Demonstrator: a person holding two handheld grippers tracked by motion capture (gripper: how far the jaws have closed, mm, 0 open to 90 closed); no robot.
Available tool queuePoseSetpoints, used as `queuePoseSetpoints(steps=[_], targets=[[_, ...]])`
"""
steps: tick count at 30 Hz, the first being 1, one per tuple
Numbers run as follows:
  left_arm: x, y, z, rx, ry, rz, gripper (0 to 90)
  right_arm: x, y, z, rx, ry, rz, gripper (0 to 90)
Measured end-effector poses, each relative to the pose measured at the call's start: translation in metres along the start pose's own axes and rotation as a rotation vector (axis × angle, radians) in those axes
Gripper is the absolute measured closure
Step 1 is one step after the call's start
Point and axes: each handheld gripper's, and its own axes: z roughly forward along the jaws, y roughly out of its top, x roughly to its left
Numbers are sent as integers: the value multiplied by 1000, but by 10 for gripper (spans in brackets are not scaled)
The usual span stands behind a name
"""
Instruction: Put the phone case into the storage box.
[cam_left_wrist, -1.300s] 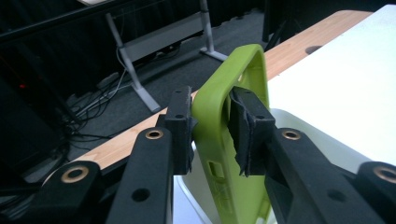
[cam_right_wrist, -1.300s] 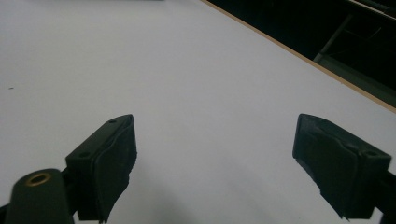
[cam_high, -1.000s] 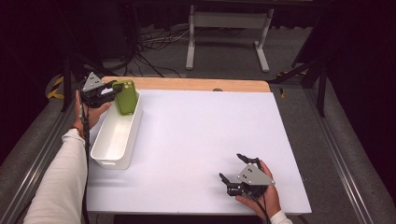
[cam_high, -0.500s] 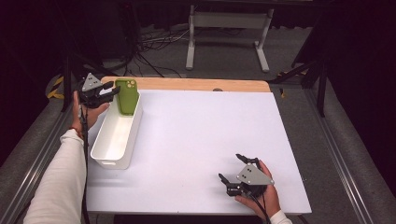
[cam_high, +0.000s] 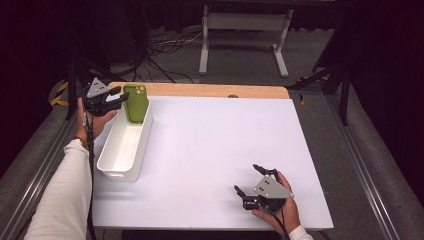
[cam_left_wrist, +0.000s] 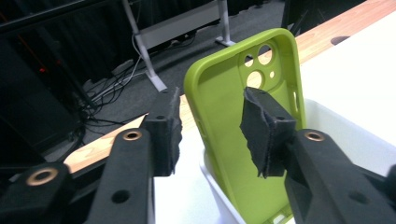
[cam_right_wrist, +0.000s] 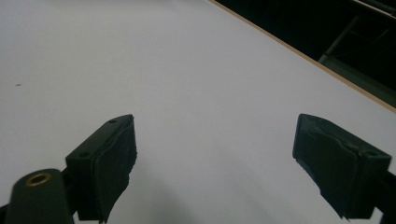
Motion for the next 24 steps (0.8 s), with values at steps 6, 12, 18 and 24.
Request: queuePoseSetpoints(steps=[6,12,18,24], targets=[[4,-1,-6,-11,7,-26,509,0,1,0,-6,-2,-2,141],[2,2,-12,-29,16,-31,445,1,1,-1,-16,-5,-3,141],[1,3,-16,-36,12,-38,430,0,1,-1,-16,-7,3,142],[1,3,-17,-37,1,-34,434,1,2,-1,-17,-5,1,142]])
